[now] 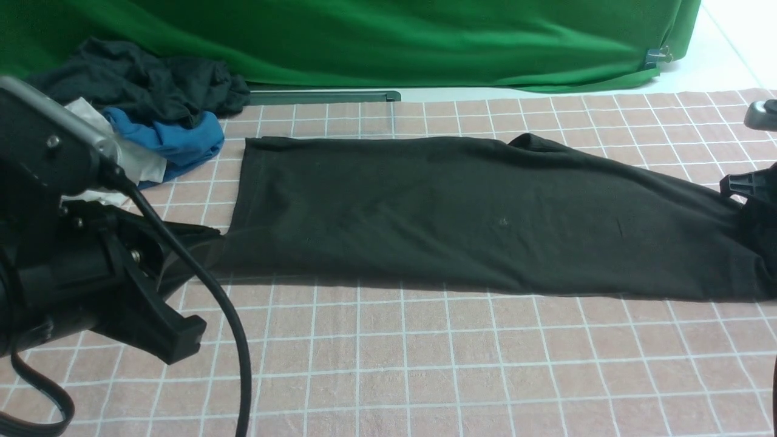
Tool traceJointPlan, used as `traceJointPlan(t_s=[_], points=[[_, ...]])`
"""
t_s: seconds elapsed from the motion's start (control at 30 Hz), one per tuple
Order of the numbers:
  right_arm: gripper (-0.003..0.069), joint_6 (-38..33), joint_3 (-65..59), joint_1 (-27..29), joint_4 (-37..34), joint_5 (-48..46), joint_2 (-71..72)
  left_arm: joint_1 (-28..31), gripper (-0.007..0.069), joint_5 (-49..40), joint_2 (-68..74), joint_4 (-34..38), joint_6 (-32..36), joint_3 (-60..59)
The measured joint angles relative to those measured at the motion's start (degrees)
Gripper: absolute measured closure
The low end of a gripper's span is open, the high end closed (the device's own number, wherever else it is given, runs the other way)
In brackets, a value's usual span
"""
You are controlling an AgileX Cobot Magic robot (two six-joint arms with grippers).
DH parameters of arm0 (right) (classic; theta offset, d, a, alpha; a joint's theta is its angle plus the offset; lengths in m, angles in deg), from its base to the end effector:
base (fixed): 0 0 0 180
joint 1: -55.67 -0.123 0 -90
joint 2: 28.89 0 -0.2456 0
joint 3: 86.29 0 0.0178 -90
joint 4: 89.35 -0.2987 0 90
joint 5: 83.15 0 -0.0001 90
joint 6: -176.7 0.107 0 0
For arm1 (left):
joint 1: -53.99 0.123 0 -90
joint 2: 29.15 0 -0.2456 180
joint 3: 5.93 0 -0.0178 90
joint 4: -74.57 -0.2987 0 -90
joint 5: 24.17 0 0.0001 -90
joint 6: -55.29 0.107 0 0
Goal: Fold a long-sleeved shirt over a pink coffee tablecloth.
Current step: 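Pull the folded dark garment lengthwise by its ends to straighten it flat on the table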
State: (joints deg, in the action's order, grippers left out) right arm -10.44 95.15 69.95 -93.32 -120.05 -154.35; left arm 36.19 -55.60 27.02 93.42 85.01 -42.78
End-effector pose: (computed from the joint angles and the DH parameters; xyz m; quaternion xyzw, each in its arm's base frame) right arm 0.4226 -0.1030 0.0697 0.0852 0.9822 -0.0061 0.1674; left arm 0.2333 -0.0939 0.2714 0.2749 0.8326 -0.0922 0.4718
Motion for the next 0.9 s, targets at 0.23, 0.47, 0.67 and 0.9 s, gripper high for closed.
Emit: traceJointPlan(t_s=[0.23,0.47,0.67,0.9], points=[[0.0604,-0.9,-0.1,0.0,0.4,1.0,2.8,0.0,0.0608,0.3,0.0,0.0,0.0,0.0],[0.0588,-0.9,-0.2,0.0,1.9,3.9,3.2,0.0,0.0608,0.3,0.0,0.0,0.0,0.0],[0.0333,2.2,-0.2,0.1,4.0,6.0,3.2,0.0,0.0608,0.3,0.0,0.0,0.1,0.0],[0.0041,8.7,-0.2,1.7,4.8,-0.2,3.6,0.0,0.0608,0.3,0.0,0.1,0.1,0.0]])
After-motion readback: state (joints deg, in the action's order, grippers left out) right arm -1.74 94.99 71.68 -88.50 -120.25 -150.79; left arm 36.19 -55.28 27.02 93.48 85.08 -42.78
